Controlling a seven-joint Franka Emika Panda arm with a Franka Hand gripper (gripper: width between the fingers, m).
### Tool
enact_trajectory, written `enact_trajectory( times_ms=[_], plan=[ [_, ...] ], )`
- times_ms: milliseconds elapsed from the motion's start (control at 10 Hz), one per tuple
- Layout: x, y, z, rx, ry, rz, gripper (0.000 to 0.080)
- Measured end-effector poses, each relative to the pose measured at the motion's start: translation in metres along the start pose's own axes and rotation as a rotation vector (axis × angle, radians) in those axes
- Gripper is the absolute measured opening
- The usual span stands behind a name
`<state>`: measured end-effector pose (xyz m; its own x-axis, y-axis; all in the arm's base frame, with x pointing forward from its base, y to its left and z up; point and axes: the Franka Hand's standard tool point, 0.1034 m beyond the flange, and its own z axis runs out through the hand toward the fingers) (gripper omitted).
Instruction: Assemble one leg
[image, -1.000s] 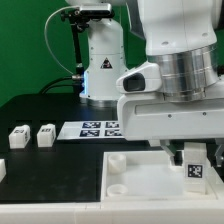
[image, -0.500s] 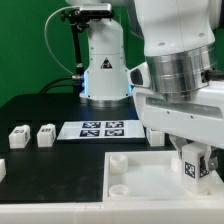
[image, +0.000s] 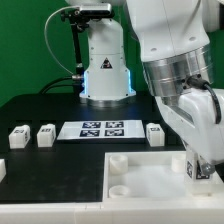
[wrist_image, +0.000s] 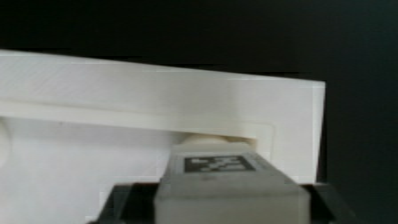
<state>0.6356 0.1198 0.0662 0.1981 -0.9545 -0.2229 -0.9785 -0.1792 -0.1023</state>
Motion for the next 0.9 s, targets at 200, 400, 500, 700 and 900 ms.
enact_trajectory(
  times_ms=[200, 400, 500, 700, 900],
  plan=[
    [-0.002, 0.0022, -0.0012, -0.047, 0.018, -0.371, 0.0433],
    [0.0, 0.0023, -0.0009, -0.046, 0.018, -0.521, 0.0583],
    [0.0, 0.0023, -0.0009, -0.047, 0.016, -0.605, 0.0635],
    [-0.0003, 0.0028, -0.001, -0.076, 0.039, -0.917, 0.0646],
    [0.0014, -0.0012, -0.0047, -0.106, 0.073, -1.289, 0.0649]
  ],
)
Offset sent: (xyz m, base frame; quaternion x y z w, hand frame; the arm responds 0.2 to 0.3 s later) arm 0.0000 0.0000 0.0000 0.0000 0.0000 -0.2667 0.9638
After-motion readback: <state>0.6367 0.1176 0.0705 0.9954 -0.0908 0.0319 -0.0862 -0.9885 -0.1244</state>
